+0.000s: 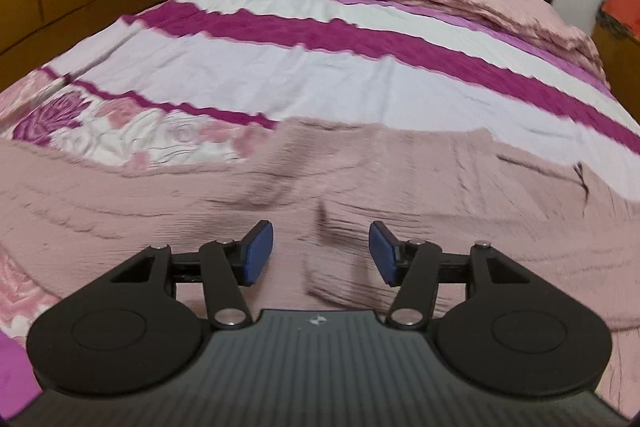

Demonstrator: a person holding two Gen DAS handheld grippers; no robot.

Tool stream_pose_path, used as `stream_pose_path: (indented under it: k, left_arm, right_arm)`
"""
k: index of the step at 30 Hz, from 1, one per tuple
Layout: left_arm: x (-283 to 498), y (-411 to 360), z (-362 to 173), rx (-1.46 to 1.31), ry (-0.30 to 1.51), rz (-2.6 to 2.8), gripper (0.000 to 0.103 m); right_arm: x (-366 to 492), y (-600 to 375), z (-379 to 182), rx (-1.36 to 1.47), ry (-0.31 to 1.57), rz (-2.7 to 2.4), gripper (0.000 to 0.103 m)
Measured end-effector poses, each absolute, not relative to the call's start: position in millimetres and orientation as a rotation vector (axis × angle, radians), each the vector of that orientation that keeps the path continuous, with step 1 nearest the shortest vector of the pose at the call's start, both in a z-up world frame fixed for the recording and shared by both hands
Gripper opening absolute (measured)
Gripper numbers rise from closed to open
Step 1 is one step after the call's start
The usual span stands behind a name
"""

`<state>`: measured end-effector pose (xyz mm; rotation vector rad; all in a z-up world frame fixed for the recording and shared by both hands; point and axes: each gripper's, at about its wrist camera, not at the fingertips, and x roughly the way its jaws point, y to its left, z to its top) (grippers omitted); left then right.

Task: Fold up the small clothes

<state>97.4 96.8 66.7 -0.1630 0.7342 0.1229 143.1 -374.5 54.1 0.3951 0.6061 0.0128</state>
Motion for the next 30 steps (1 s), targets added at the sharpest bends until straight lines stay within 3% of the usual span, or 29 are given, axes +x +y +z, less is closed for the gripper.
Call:
stream_pose_path:
  k: [3, 6, 14, 16, 22, 30]
  left_arm:
    - [95.9, 105.0, 67.7, -0.19, 0.734, 0.13, 0.061]
    - [95.9, 105.2, 67.3, -0.207, 0.737, 0.111, 0.061]
    - [110.2, 83.0, 50.7, -0.16, 0.759, 0.037, 0.058]
    - [114.8, 82.1, 44.5, -0.145, 0.767, 0.056, 0.033]
    - [121.6, 81.5, 41.1, -0.033, 0.779, 0.209, 0.033]
    - [111.2, 96.2, 53.4, -0.109, 0.781, 0.187, 0.034]
  right_arm:
    - [127.2, -359.3, 66.3, 0.378, 0.63, 0.065, 0.035]
    - [107.6, -342.6, 74.0, 0.368, 0.656, 0.127, 0.059]
    - [75.8, -308.6, 62.7, 0.29, 0.72, 0.143, 0.06]
    - [72.2, -304.4, 53.3, 0.268, 0.726, 0.118, 0.06]
    - [69.5, -296.9, 23.0, 0.213, 0.71, 0.055, 0.058]
    - [66.7, -289.9, 26.7, 0.182, 0.688, 0.025, 0.059]
